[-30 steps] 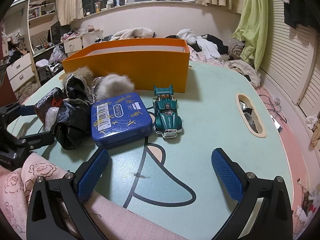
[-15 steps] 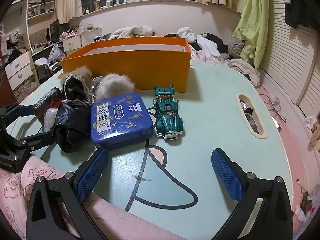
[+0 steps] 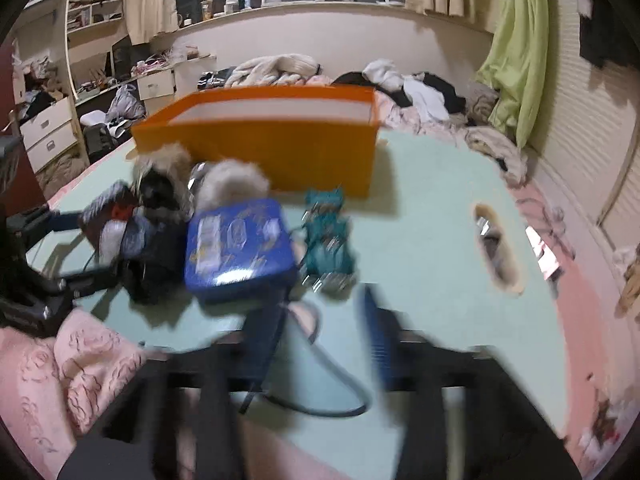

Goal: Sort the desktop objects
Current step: 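Reach the right tool into the box and grasp the small doll figure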

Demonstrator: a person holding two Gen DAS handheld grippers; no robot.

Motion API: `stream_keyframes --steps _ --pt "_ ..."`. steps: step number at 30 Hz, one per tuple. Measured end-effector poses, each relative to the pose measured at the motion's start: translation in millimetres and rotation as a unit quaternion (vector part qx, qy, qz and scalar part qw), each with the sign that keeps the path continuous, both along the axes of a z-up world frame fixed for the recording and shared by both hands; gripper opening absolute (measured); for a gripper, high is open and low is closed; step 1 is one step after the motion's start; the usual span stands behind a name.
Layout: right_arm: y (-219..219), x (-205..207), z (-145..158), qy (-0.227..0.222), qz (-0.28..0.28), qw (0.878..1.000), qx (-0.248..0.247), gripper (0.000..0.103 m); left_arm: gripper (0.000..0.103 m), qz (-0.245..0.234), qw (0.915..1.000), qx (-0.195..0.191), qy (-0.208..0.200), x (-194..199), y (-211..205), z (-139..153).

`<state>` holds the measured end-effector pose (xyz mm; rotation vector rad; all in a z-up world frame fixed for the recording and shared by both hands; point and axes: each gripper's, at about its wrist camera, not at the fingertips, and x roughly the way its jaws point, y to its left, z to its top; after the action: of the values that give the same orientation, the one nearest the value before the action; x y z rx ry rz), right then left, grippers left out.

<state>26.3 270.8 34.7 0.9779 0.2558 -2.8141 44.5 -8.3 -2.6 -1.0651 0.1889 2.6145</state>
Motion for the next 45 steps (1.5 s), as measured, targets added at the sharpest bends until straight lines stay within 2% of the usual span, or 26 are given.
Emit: stream_keyframes --steps 2,4,5,6,8,10,11,12,13,15,17,20,22,24,26,29,31,33,34,36,38,40,44,45 --pt "4 -13 36 0.025 0.003 1.0 -0.002 0.025 0.103 0.0 1.0 0.0 -0.001 1 0 0" --pt "1 -40 71 0.006 0.017 1.0 0.009 0.025 0.103 0.0 1.0 0.0 0.0 0 0 0" --pt "-4 -62 84 -0.038 0.03 0.999 0.02 0.025 0.103 0.0 1.0 0.0 0.0 1 0 -1" --pt "-9 -88 93 -0.109 0.045 0.993 0.02 0.025 0.103 0.0 1.0 0.0 0.0 1 0 -1" --pt "-15 -128 100 -0.215 0.06 0.975 -0.02 0.025 0.103 0.0 1.0 0.0 0.001 3 0 -1" --pt "-28 -167 93 -0.322 0.068 0.944 -0.039 0.025 0.103 -0.001 1.0 0.001 0.001 3 1 0" --pt "-34 -178 90 -0.344 0.066 0.936 -0.029 0.025 0.103 -0.001 1.0 0.001 0.001 3 1 -1" --pt "-42 -189 85 -0.359 0.058 0.932 -0.003 0.025 0.103 -0.001 1.0 0.001 0.001 3 1 -1" --pt "-51 -202 77 -0.368 0.043 0.928 0.044 0.025 0.103 -0.001 1.0 0.002 0.002 2 1 0" --pt "-64 -212 65 -0.382 0.025 0.919 0.096 0.025 0.103 -0.001 1.0 0.003 0.004 2 1 0" --pt "-72 -223 45 -0.421 0.017 0.899 0.119 0.025 0.103 -0.002 1.0 0.005 0.005 2 0 0" --pt "-73 -235 25 -0.449 -0.006 0.878 0.167 0.025 0.103 -0.001 0.9999 0.007 0.008 1 0 -1" --pt "-75 -240 18 -0.451 -0.013 0.874 0.182 0.028 0.103 0.0 0.9999 0.007 0.01 0 1 -1" --pt "-75 -244 17 -0.445 -0.017 0.878 0.179 0.031 0.103 0.0 0.9999 0.008 0.01 1 2 -2" --pt "-77 -247 13 -0.45 -0.008 0.882 0.136 0.032 0.103 0.0 0.9999 0.009 0.011 0 3 -3" --pt "-78 -250 9 -0.473 0.037 0.88 0.013 0.032 0.103 0.001 0.9999 0.009 0.011 0 3 -3" --pt "-77 -247 21 -0.442 0.044 0.896 -0.002 0.032 0.103 0.001 0.9999 0.009 0.011 -2 4 -4" --pt "-78 -239 37 -0.4 0.04 0.915 0.033 0.032 0.103 0.001 0.9999 0.009 0.011 0 4 -4" --pt "-77 -234 43 -0.394 0.041 0.917 0.047 0.032 0.103 0.001 0.9999 0.009 0.011 -1 4 -4" --pt "-75 -226 46 -0.413 0.049 0.908 0.057 0.034 0.103 0.001 0.9999 0.009 0.011 0 4 -4" --pt "-73 -213 38 -0.436 0.057 0.896 0.062 0.044 0.103 0.0 0.9999 0.009 0.011 -1 4 -4" --pt "-71 -212 29 -0.446 0.054 0.89 0.074 0.051 0.103 0.0 0.9999 0.009 0.011 0 4 -4" --pt "-66 -224 4 -0.471 0.03 0.876 0.097 0.05 0.103 0.0 0.9999 0.009 0.011 0 4 -4" --pt "-67 -223 0 -0.462 0.027 0.88 0.11 0.05 0.103 0.0 0.9999 0.007 0.013 -1 5 -4"
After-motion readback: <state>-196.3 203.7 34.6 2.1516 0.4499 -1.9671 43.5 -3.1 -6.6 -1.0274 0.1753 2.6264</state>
